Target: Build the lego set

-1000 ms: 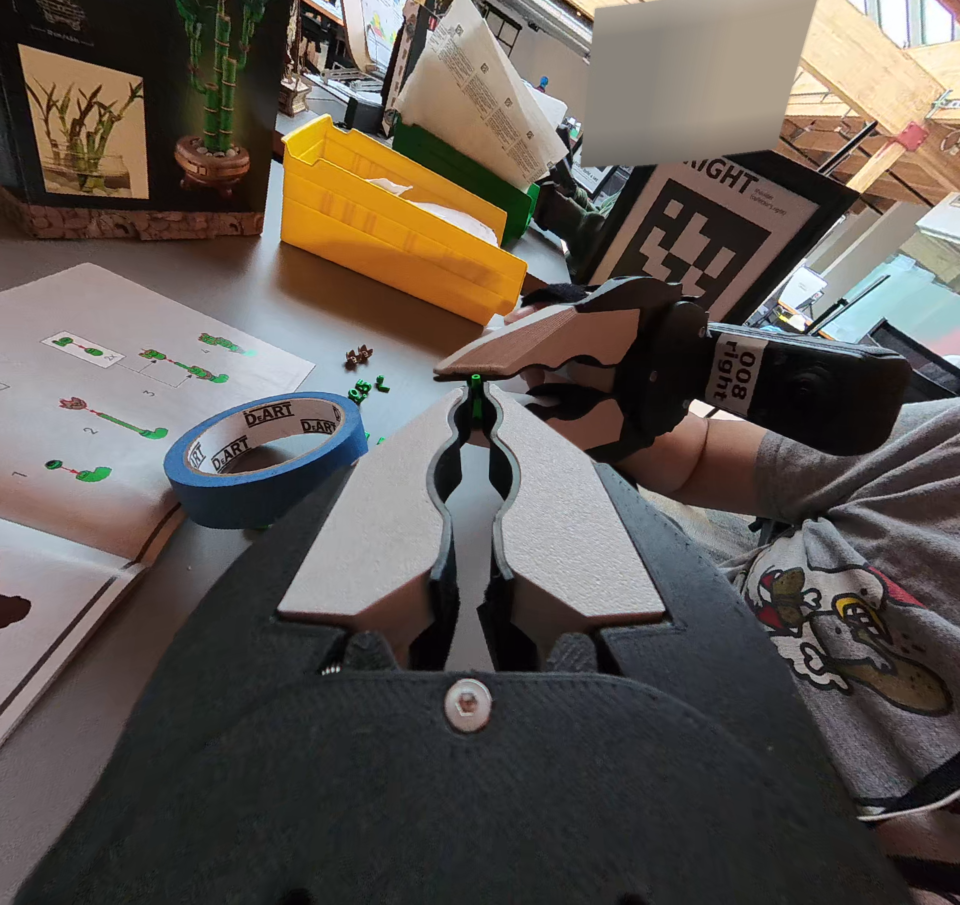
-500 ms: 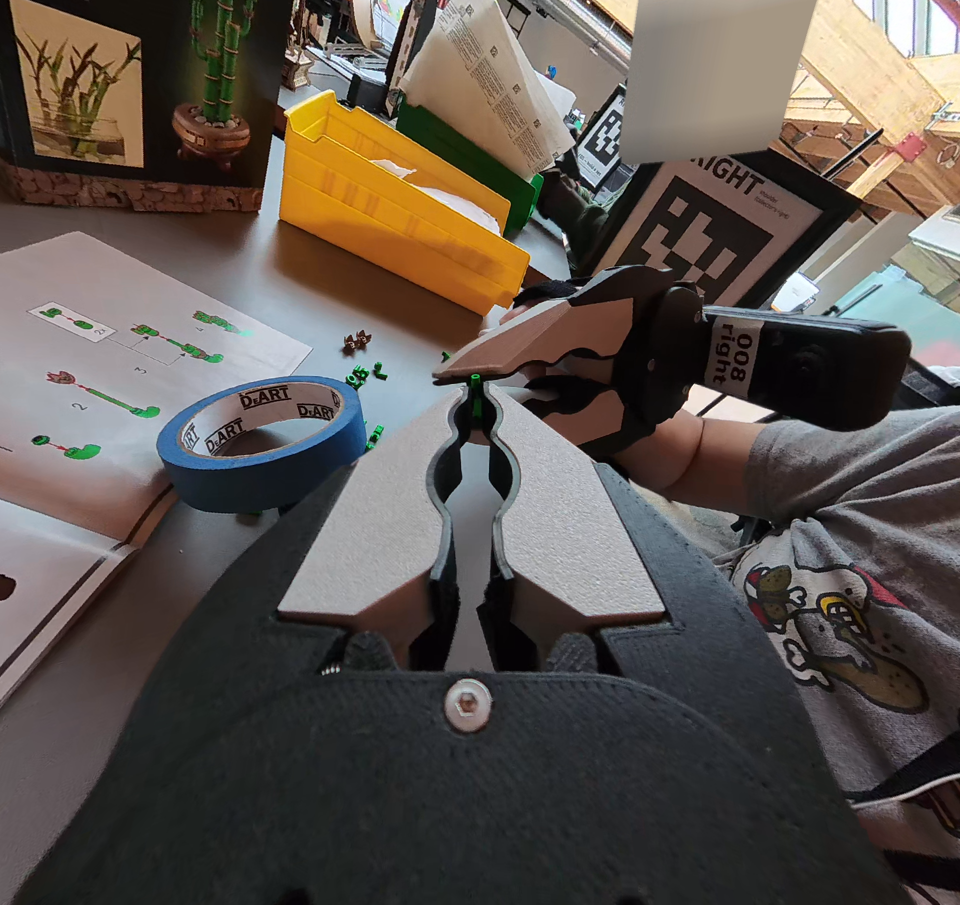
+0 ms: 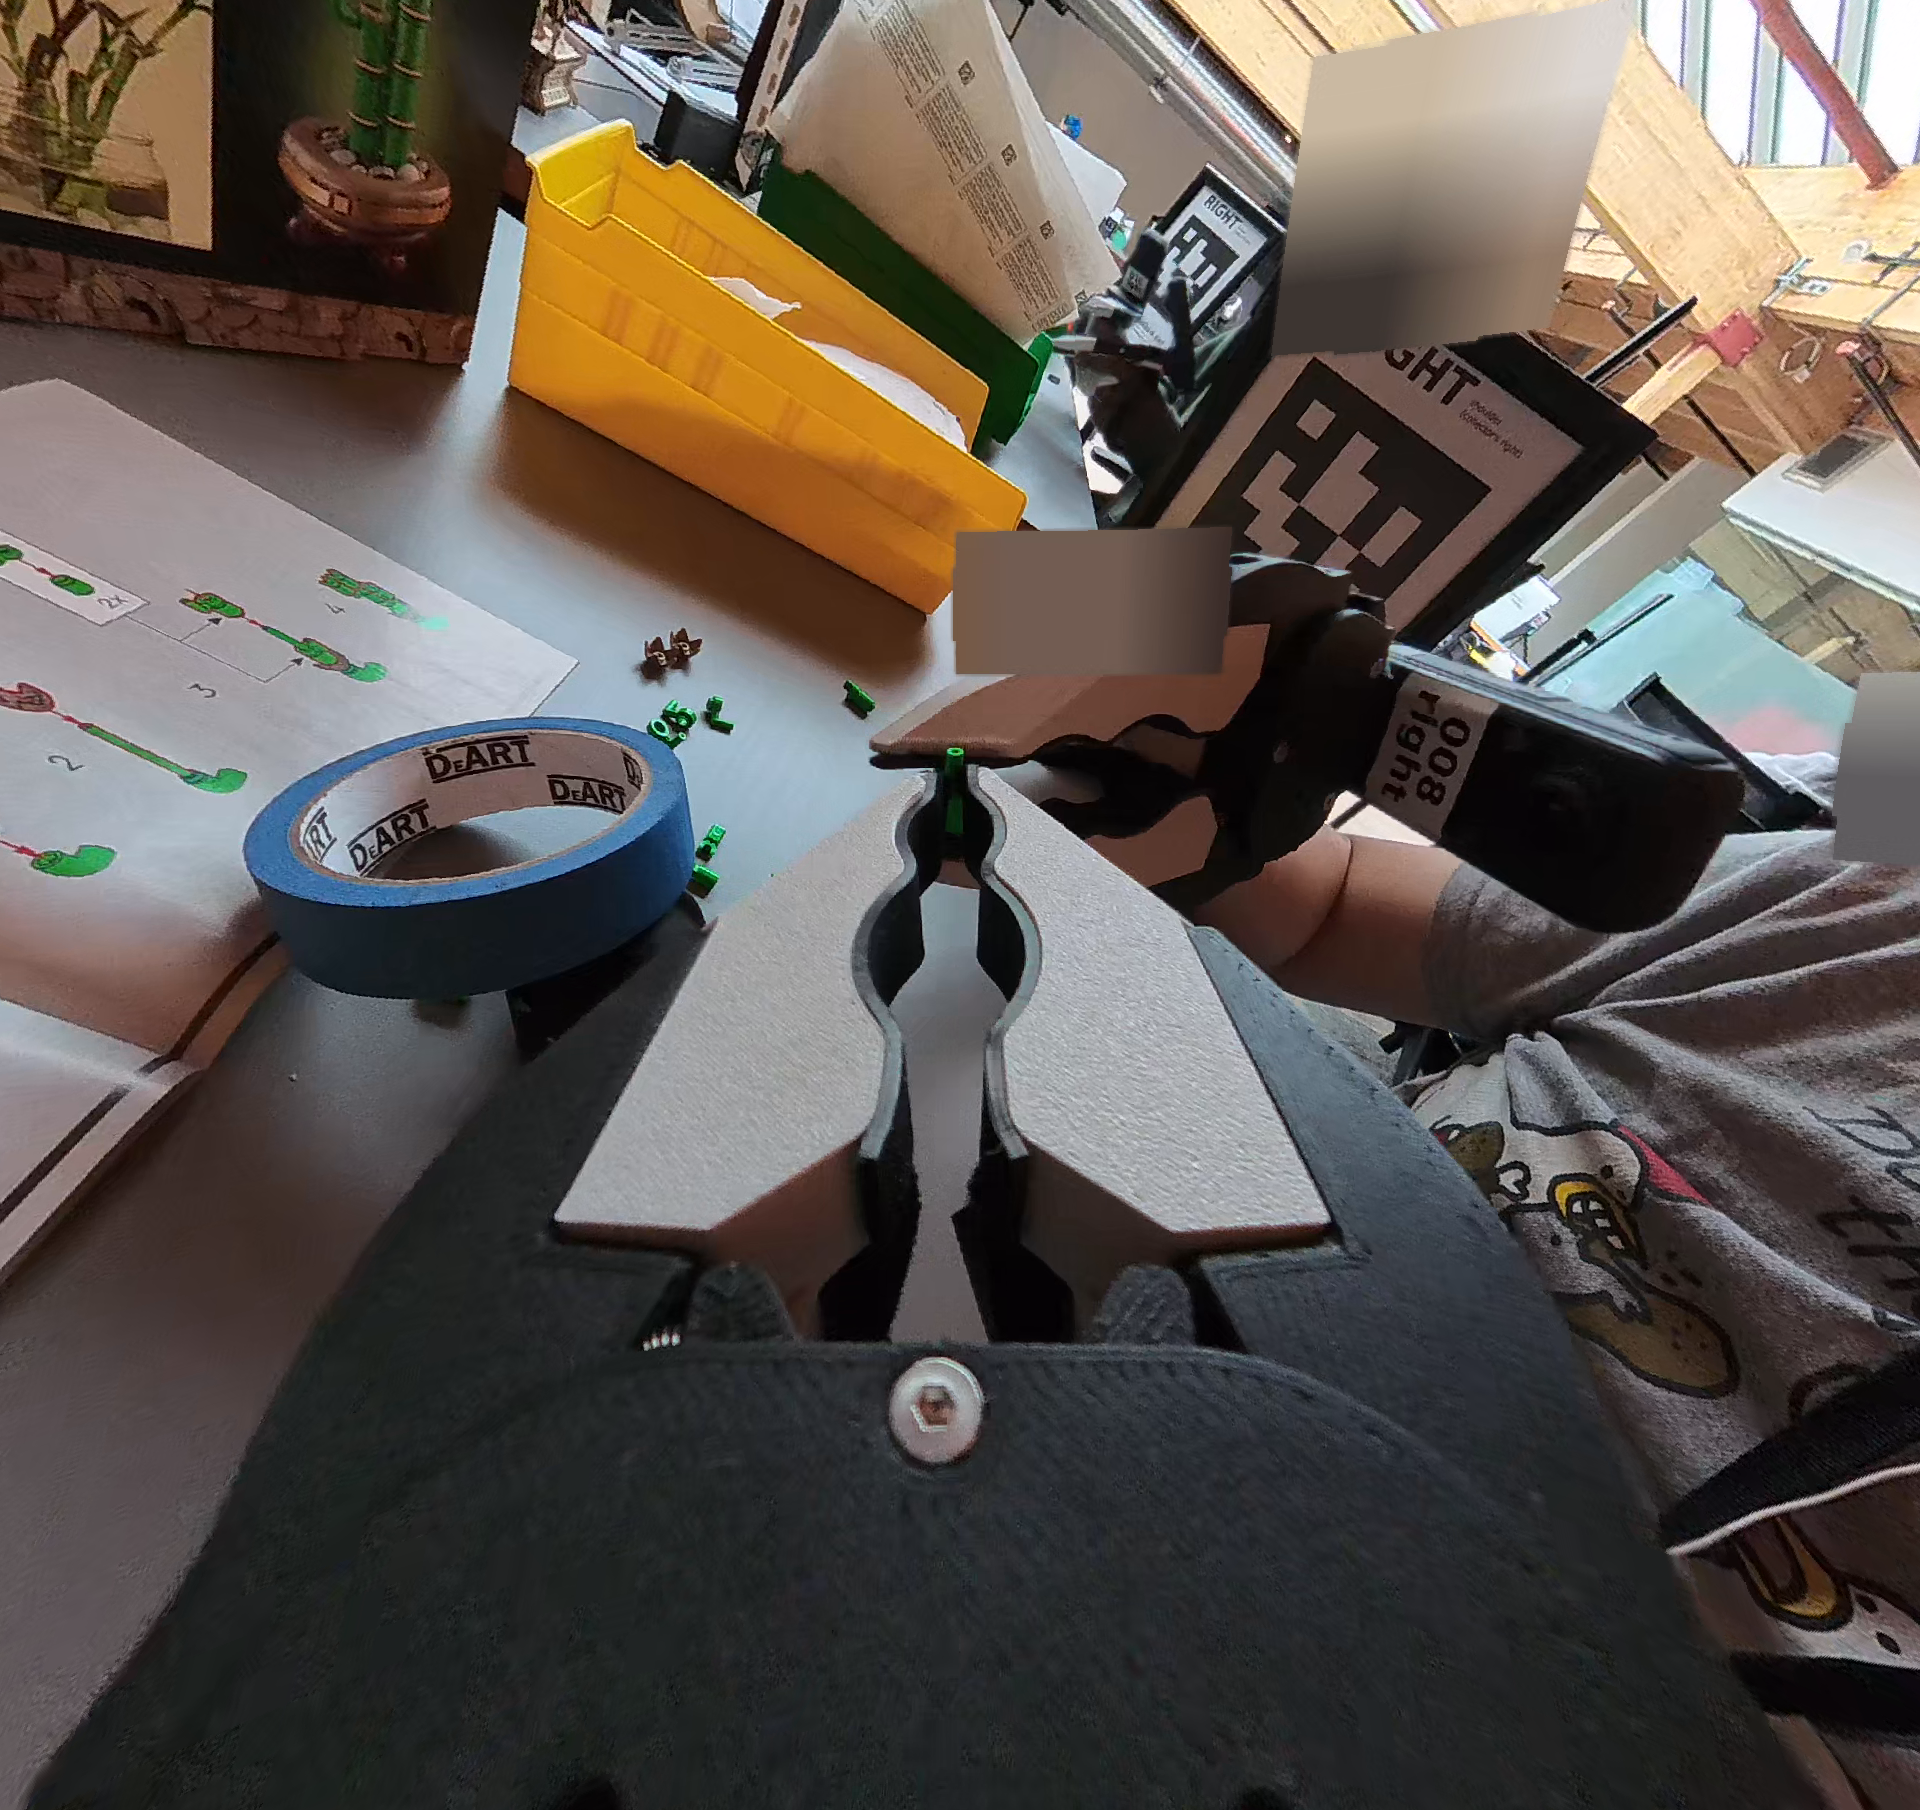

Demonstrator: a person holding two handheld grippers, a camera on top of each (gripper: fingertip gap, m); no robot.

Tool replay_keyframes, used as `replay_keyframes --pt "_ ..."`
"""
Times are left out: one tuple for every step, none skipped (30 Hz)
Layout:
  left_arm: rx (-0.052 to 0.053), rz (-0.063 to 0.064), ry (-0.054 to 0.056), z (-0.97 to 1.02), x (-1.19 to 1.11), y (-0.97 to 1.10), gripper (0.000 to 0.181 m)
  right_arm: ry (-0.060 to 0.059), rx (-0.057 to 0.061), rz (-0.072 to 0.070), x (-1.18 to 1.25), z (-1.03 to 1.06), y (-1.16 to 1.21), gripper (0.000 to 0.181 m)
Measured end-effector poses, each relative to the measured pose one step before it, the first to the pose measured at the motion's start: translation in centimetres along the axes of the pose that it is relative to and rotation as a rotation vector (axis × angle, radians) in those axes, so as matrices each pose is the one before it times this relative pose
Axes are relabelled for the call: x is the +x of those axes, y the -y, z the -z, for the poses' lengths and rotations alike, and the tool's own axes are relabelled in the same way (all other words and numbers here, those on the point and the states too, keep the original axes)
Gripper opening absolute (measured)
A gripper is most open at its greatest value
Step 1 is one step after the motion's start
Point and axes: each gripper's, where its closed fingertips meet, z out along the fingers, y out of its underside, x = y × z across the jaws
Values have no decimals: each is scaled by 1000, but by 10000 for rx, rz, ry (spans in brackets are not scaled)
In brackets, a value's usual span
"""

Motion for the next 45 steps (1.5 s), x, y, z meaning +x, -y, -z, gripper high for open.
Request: replay_keyframes --pt "-9 49 -34 0 22 -20 0 -15 10 45 -15 24 16 13" --pt "2 47 -34 2 24 -8 0 5 12 4 -14 20 22 13" --pt "4 32 -31 6 26 -5 0 11 20 9 -14 17 24 13" --pt "7 40 -29 5 29 -1 0 -5 17 17 10 28 21 12" --pt "-26 48 -13 -1 -3 -44 0 17 10 20 -31 16 23 12" --pt "-32 25 -4 -4 -17 -63 0 56 -19 17 -91 4 -18 12" --pt "-25 41 -20 -15 0 -53 0 29 4 34 -64 14 2 12" --pt "-36 48 -18 -18 -6 -72 0 31 10 34 -70 31 5 12" --pt "0 24 -11 -14 -12 -15 0 26 -23 24 -46 10 -46 12" --pt "60 15 -32 26 38 99 0 -67 12 -7 83 -8 4 12" --pt "74 18 -43 86 68 138 0 -136 95 -79 182 -20 87 13" --pt "18 -5 14 98 -18 57 0 7 134 -187 63 -49 132 13" --pt "26 -24 52 70 -71 49 0 117 71 -302 -33 -96 50 14" --pt "74 5 5 29 -13 100 0 35 71 -251 66 -46 48 14" --pt "35 33 -25 13 15 52 0 -1 95 -99 70 4 78 14" --pt "-2 9 5 -7 -47 -5 0 50 6 -43 -18 -4 -7 14" --pt "14 -38 20 -19 -45 2 0 19 -28 -88 -10 -26 -49 14" --pt "14 -59 -14 -14 34 29 0 -2 23 -92 -5 0 -3 14" --pt "10 -93 -24 -18 52 30 0 41 39 -61 -32 44 37 16" --pt "19 -121 -37 -7 86 65 0 55 56 -125 -5 57 64 17" --pt "34 -149 -24 -7 100 76 0 28 83 -175 63 66 91 17" --pt "-13 -135 -28 -16 98 3 0 56 88 -186 42 75 99 18" --pt "-41 -136 -18 -16 71 -36 0 89 59 -152 -16 51 59 17" --pt "-50 -100 -6 -21 41 -58 0 56 28 -106 3 41 4 16" --pt "-94 -27 -4 -55 -2 -149 0 -39 1 -45 99 40 -43 11" --pt "-70 26 18 -84 -82 -144 0 -62 -59 43 120 34 -149 6" --pt "-36 22 26 -82 -84 -105 0 20 -44 74 4 31 -167 4" --pt "-22 4 7 -29 -33 -57 0 135 2 32 -165 39 -94 6" --pt "14 6 24 29 -67 26 0 188 24 -28 -248 38 -47 11" --pt "53 -11 25 122 -55 97 0 78 -72 -111 -65 15 -205 13" --pt "115 -10 -3 273 -7 237 0 12 -117 -117 48 -1 -311 15" --pt "176 7 4 405 -8 379 0 23 -76 -78 21 -2 -279 16" --pt "215 14 21 493 -37 450 0 64 -19 -83 -36 -18 -211 17" --pt "218 18 27 484 -83 445 0 85 -15 -115 -70 -107 -169 17" --pt "205 28 42 511 -110 424 0 68 -42 -120 -59 -89 -239 17" --pt "167 26 47 448 -125 342 0 108 -57 -98 -138 -133 -249 17" --pt "131 15 63 381 -155 290 0 118 -62 -86 -171 -146 -244 16" --pt "115 10 68 312 -150 240 0 121 -77 -66 -204 -164 -233 16" --pt "95 15 49 248 -124 207 0 137 -108 -38 -253 -183 -249 16" --pt "75 14 39 200 -105 154 0 119 -120 8 -270 -177 -242 16" --pt "51 12 42 155 -100 104 0 116 -115 53 -281 -178 -227 16" --pt "25 5 49 104 -100 58 0 119 -136 74 -293 -192 -243 16" --pt "-6 -10 60 56 -111 4 0 104 -160 64 -276 -190 -264 16" --pt "-33 -26 70 20 -102 -42 0 149 -162 45 -316 -192 -264 16" --pt "-37 -28 53 -12 -78 -62 0 134 -143 17 -271 -161 -225 16"
